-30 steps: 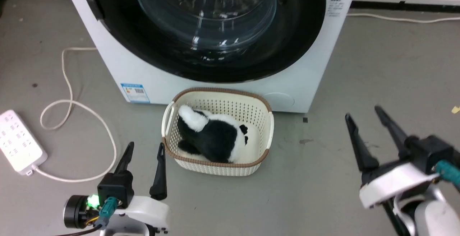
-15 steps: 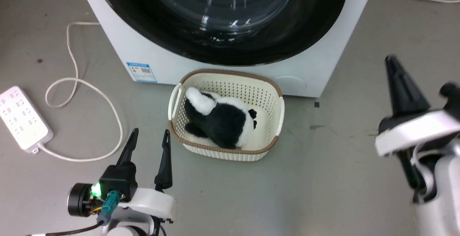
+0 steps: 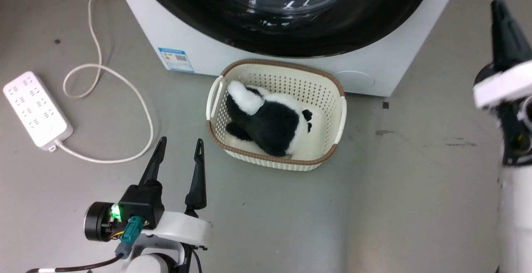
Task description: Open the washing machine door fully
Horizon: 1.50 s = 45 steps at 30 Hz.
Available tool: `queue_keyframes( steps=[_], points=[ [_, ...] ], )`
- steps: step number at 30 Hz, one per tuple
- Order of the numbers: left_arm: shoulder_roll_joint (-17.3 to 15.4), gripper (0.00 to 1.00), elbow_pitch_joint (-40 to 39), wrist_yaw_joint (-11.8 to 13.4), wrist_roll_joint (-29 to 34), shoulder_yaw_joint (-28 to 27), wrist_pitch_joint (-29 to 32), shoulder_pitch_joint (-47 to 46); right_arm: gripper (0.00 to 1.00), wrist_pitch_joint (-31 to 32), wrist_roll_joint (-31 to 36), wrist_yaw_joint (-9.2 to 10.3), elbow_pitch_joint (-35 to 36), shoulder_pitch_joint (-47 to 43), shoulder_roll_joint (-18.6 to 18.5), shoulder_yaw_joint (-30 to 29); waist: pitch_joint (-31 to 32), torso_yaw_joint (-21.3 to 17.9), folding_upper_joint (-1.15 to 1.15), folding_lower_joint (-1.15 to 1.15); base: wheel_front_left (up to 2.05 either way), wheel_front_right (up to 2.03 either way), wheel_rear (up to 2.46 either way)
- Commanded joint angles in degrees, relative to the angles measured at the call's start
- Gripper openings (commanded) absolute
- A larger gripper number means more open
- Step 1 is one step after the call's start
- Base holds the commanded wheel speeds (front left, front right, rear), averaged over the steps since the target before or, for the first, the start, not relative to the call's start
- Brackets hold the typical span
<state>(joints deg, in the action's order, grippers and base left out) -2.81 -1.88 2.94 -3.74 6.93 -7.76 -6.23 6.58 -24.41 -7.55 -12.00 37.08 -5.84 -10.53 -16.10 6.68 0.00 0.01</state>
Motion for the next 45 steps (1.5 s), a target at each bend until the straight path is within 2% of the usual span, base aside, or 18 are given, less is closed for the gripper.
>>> queue_keyframes(
  steps=[1,12,25,45],
  points=[
    [0.0,1.00,-0.3,0.4,-0.4,0.5,-0.8,-1.3,0.00,0.9,-1.7,0.02,-1.9,3.4,-0.1,-1.4,-0.7,0.6,0.00,-0.01,0.00,0.00,0.00],
    [0.0,1.00,-0.7,0.9,-1.2,1.8,-2.1,-2.5,0.00,7.7,-5.6,0.03,-13.6,15.8,-0.7,-8.8,-3.8,2.2,0.00,-0.01,0.00,0.00,0.00],
    [-0.1,1.00,-0.9,1.4,-2.3,3.6,-3.7,-5.0,0.00,17.1,-6.7,0.04,-30.4,33.8,-2.7,-19.6,-8.6,4.5,0.00,-0.01,0.00,0.00,0.00],
    [-0.1,1.00,-1.5,2.8,-3.8,6.3,-5.9,-8.1,0.00,29.3,-8.2,0.06,-50.3,54.1,-6.6,-31.6,-14.3,7.2,0.00,-0.01,0.00,0.00,0.00]
  ],
)
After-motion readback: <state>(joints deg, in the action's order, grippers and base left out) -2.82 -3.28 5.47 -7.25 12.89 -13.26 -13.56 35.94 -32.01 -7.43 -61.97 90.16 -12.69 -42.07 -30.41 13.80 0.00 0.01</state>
